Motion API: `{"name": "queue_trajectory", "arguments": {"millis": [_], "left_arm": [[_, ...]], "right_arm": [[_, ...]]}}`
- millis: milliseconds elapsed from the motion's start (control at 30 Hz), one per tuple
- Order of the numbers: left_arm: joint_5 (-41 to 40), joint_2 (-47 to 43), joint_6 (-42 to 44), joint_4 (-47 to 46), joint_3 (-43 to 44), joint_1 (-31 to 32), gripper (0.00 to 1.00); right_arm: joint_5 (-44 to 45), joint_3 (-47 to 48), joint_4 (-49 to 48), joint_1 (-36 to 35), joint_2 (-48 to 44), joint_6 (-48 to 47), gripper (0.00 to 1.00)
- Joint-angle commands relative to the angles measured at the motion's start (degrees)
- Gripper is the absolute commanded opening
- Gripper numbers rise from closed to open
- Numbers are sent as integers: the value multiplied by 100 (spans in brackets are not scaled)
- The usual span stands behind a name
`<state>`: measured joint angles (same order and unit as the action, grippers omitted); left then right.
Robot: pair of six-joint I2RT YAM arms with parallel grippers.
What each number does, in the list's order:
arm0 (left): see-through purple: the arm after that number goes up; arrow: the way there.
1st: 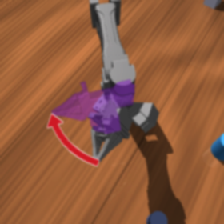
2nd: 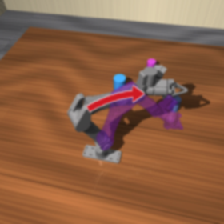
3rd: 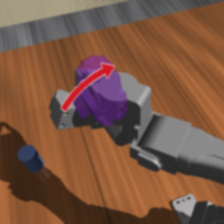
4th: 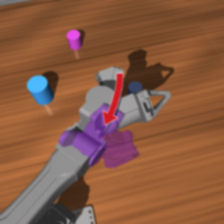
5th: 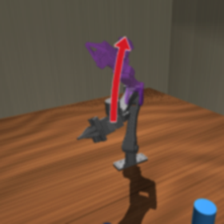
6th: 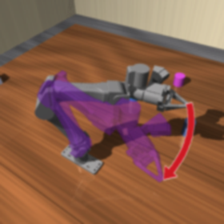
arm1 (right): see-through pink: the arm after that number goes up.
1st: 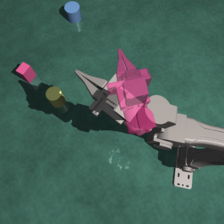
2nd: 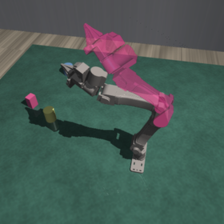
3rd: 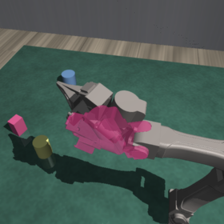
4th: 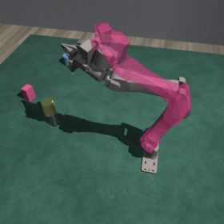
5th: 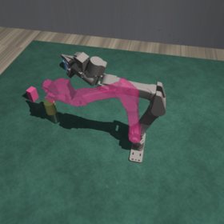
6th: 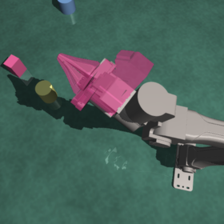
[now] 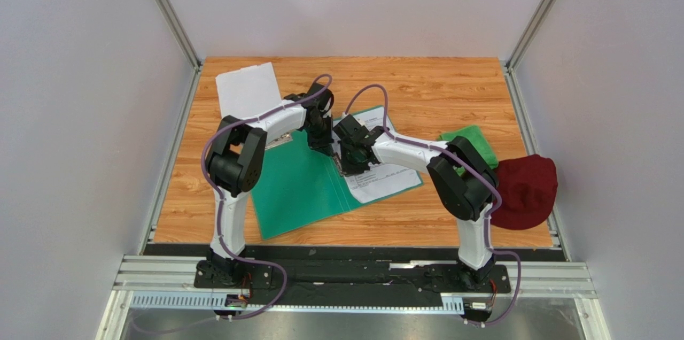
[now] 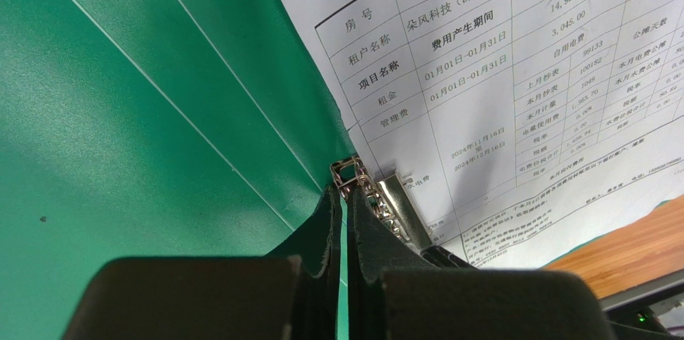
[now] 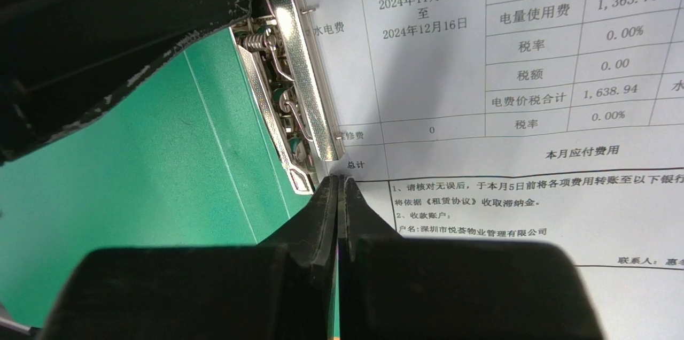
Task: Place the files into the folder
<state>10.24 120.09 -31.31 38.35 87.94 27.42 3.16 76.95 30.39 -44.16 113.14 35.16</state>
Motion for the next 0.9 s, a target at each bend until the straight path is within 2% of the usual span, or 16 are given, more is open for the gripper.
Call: {"name": "queue_trajectory", "arguments": {"millis": [0, 233, 267, 333, 367, 467, 500, 600, 633, 667, 733, 800, 833, 867], "left_arm": [[-427, 331, 521, 402, -110, 27, 0], [-215, 182, 327, 331, -172, 27, 0], [-215, 42, 310, 305, -172, 27, 4], [-154, -152, 345, 270, -102, 27, 20], [-119, -344, 388, 322, -50, 27, 34], [21, -801, 467, 471, 205, 18, 51], [57, -908, 503, 524, 345, 18, 53], [433, -1417, 521, 823, 522, -183, 56], [496, -1601, 512, 832, 461, -419, 57], [592, -1977, 512, 867, 382, -596, 80], [689, -2357, 468, 780, 5, -1235, 93], [996, -2832, 372, 640, -539, -1764, 94], [1180, -2929, 336, 508, -707, -2288, 94], [1452, -3035, 371, 472, -961, -2529, 94]], "right_arm": [[951, -101, 302, 40, 446, -413, 0], [90, -180, -183, 109, -187, -211, 0], [-138, -154, -218, 188, -370, -228, 1], [-228, -75, -244, 294, -555, -229, 6], [-515, -75, -236, 407, -730, -342, 8], [-763, -136, -332, 540, -1039, -614, 17], [-816, -154, -480, 540, -1266, -859, 31], [-1176, -311, -857, 532, -1531, -1089, 56], [-1273, -329, -947, 531, -1515, -1125, 60], [-1500, -277, -1156, 540, -1462, -1142, 62], [-1756, -120, -1351, 531, -1077, -1012, 65], [-2108, 284, -1536, 470, -743, -801, 65], [-2161, 416, -1571, 409, -489, -695, 64], [-2101, 539, -1484, 243, -364, -668, 64]]}}
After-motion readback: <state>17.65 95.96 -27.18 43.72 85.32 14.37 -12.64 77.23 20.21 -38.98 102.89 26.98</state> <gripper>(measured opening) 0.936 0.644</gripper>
